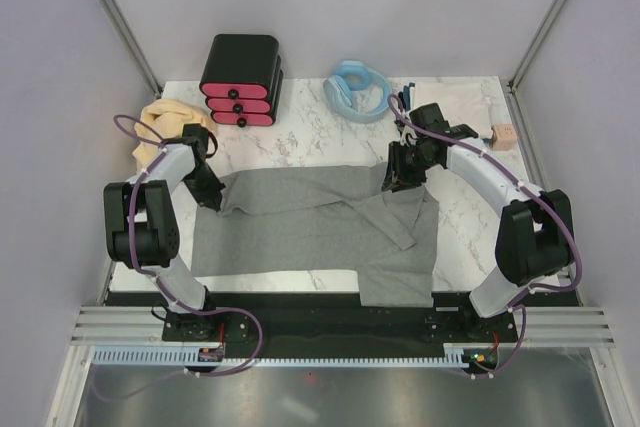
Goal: Fold and stack the t-shirts
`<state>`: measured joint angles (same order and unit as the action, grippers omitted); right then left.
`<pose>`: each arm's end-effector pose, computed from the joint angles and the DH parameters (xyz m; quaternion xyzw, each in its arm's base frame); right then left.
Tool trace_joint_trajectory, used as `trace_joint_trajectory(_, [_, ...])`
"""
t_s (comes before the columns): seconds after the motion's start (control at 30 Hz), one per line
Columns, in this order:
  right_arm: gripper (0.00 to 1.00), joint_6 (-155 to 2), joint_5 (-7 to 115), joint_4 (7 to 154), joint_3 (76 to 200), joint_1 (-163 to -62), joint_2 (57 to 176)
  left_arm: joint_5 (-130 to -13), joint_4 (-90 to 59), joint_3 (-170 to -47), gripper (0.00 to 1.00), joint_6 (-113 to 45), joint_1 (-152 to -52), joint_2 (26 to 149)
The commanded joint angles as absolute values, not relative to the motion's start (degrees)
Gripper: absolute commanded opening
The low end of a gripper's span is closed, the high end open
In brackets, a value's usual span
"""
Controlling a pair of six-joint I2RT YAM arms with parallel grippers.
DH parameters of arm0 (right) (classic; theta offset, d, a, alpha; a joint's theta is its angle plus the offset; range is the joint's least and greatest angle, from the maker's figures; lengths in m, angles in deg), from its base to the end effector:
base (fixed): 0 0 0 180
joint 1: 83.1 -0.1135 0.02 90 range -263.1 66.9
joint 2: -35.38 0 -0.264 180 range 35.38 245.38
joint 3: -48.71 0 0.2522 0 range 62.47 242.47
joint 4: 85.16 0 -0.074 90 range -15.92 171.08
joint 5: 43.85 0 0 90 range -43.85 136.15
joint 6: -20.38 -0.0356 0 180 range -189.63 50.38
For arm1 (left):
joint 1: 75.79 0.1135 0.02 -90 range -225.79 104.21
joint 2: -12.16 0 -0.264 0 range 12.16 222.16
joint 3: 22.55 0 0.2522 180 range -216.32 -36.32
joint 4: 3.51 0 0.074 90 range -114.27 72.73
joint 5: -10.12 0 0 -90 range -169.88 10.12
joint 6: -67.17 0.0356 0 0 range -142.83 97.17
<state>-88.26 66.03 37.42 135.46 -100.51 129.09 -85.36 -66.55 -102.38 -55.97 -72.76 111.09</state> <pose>0.3150 0.1115 0.2495 -0.0280 0.9608 0.2276 0.1556 0.3136 0.0200 0.1834 -0.3125 0.9463 0.0283 0.0785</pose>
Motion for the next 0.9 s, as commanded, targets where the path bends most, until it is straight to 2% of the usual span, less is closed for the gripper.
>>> trace_joint_trajectory(0.0, [0.37, -88.0, 66.2, 39.1, 133.8, -100.7, 129.7, -86.9, -66.0, -105.7, 0.02, -55.5, -72.7, 107.7])
trace_joint_trajectory(0.33, [0.35, -87.2, 63.8, 37.4, 130.1, -100.9, 135.1, -94.5, -70.7, -111.5, 0.02, -53.9, -72.7, 102.2])
trace_joint_trajectory(0.53, [0.37, -86.1, 64.3, 37.0, 130.1, -101.1, 135.6, -89.0, -71.5, -111.5, 0.02, -52.3, -72.6, 103.8])
trace_joint_trajectory(0.57, [0.38, -86.1, 64.7, 37.0, 130.4, -101.2, 135.4, -88.1, -71.5, -111.0, 0.17, -52.8, -72.7, 104.1])
trace_joint_trajectory(0.63, [0.40, -86.2, 65.1, 37.6, 130.3, -101.0, 134.9, -86.2, -71.0, -108.8, 0.27, -53.8, -72.8, 103.8])
trace_joint_trajectory(0.77, [0.41, -86.2, 65.2, 37.7, 130.0, -101.1, 134.8, -85.1, -68.9, -105.4, 0.38, -53.8, -73.2, 102.2])
trace_joint_trajectory(0.87, [0.41, -86.1, 65.6, 37.8, 129.4, -101.1, 134.7, -85.2, -68.7, -103.4, 0.38, -53.4, -73.2, 102.0])
